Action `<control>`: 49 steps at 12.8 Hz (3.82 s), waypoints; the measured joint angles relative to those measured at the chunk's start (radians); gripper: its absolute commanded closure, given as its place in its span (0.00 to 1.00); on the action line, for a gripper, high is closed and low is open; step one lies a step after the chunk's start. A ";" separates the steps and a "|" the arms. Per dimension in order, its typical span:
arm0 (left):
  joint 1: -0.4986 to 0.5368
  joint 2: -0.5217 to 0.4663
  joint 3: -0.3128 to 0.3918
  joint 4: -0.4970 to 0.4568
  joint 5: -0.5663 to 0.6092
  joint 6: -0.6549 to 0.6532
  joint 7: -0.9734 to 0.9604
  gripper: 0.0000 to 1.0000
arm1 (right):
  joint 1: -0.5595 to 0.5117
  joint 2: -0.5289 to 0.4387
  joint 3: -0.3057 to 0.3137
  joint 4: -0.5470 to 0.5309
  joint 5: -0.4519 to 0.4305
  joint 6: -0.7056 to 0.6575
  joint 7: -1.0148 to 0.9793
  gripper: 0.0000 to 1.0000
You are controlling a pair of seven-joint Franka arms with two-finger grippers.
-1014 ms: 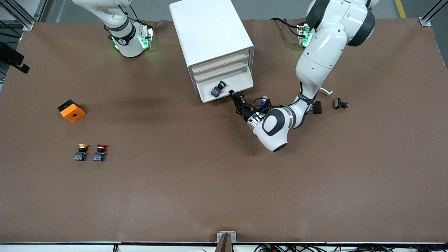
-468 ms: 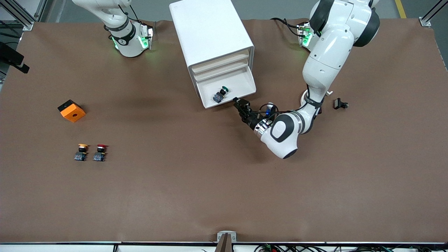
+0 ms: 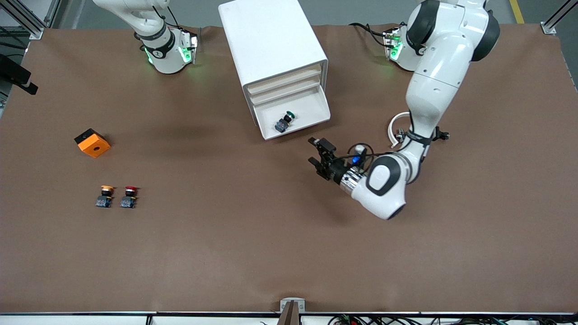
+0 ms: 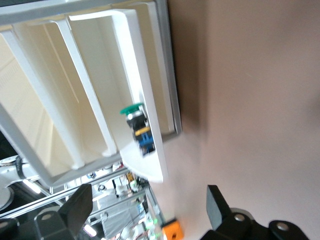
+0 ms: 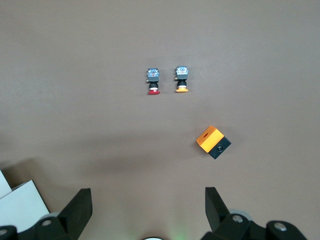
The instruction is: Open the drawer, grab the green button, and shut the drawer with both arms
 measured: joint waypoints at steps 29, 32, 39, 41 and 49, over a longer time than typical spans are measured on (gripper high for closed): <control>0.287 -0.684 0.019 0.006 0.998 -0.050 1.716 0.00 | 0.613 0.249 0.033 -0.073 0.109 0.152 1.003 0.00; 0.302 -0.787 0.019 -0.083 0.998 -0.049 1.748 0.00 | 0.728 0.252 0.032 -0.126 0.111 0.283 1.129 0.00; 0.297 -0.981 -0.042 -0.309 0.998 0.024 1.751 0.00 | 0.926 0.334 0.031 -0.214 0.111 0.556 1.454 0.00; 0.299 -0.967 -0.041 -0.330 0.998 0.038 1.751 0.00 | 0.957 0.386 0.031 -0.214 0.111 0.617 1.498 0.00; 0.299 -0.936 -0.044 -0.353 0.998 0.063 1.752 0.00 | 1.032 0.536 0.024 -0.211 0.092 0.740 1.579 0.00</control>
